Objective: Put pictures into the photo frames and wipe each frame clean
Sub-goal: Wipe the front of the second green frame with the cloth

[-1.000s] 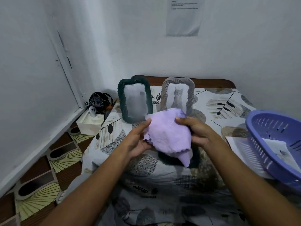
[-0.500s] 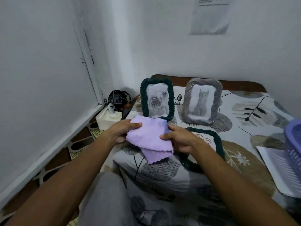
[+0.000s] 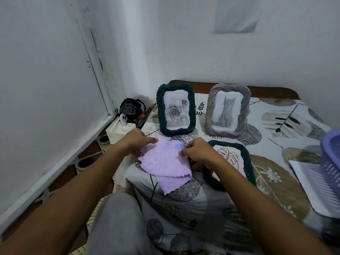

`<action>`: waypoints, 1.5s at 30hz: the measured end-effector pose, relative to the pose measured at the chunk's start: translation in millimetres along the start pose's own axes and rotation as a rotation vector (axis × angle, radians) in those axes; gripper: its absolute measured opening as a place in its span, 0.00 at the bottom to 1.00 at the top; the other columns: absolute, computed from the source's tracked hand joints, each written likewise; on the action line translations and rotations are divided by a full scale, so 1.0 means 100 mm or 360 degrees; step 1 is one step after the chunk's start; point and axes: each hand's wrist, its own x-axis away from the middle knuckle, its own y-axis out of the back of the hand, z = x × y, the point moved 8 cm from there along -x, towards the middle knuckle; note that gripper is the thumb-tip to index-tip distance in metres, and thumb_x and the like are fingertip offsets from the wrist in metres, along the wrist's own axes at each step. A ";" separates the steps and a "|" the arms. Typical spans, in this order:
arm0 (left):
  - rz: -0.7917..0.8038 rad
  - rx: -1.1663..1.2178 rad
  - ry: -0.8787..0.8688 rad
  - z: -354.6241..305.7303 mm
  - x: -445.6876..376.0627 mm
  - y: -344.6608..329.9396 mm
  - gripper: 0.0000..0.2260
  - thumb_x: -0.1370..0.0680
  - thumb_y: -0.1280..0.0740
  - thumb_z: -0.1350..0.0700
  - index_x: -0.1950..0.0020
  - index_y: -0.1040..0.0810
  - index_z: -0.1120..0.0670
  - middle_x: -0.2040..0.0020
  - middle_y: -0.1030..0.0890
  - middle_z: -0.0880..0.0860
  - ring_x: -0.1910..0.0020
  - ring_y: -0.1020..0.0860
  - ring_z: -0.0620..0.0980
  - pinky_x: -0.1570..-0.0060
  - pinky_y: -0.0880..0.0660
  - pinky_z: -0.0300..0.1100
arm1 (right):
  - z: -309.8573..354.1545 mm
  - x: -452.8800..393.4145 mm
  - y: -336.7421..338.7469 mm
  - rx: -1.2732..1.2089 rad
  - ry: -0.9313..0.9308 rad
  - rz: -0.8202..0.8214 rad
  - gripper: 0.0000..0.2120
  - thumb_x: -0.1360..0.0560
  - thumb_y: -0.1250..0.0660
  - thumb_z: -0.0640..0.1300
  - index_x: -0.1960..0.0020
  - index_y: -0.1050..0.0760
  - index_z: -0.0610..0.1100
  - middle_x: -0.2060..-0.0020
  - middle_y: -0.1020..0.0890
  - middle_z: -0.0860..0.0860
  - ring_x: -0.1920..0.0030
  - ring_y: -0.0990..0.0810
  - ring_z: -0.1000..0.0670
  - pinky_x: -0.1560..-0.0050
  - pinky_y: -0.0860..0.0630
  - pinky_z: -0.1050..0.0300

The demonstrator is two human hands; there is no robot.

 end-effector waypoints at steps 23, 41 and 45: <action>0.0478 0.0511 -0.0159 -1.11 0.56 -1.61 0.18 0.24 0.33 0.43 0.48 0.26 0.57 0.70 0.32 0.51 0.75 0.34 0.49 0.71 0.37 0.37 | -1.00 0.67 1.53 -0.0628 -0.0198 -0.0514 0.03 0.26 0.32 0.39 0.57 0.21 0.40 0.68 0.27 0.47 0.70 0.32 0.50 0.70 0.34 0.58; 0.0351 0.1356 0.0088 -1.18 0.76 -1.45 0.07 0.21 0.37 0.55 0.57 0.25 0.56 0.69 0.21 0.50 0.73 0.25 0.47 0.69 0.28 0.40 | -1.03 0.72 1.49 -0.1585 -0.0306 -0.0535 0.04 0.23 0.36 0.39 0.50 0.24 0.40 0.64 0.24 0.47 0.65 0.29 0.49 0.64 0.28 0.54; 0.0340 0.1515 -0.0048 -1.29 0.72 -1.37 0.07 0.20 0.38 0.57 0.56 0.23 0.56 0.59 0.21 0.52 0.62 0.24 0.48 0.59 0.25 0.47 | -0.83 0.79 1.69 -0.1670 -0.0060 -0.0544 0.08 0.21 0.37 0.37 0.43 0.27 0.40 0.56 0.20 0.44 0.56 0.23 0.45 0.56 0.24 0.50</action>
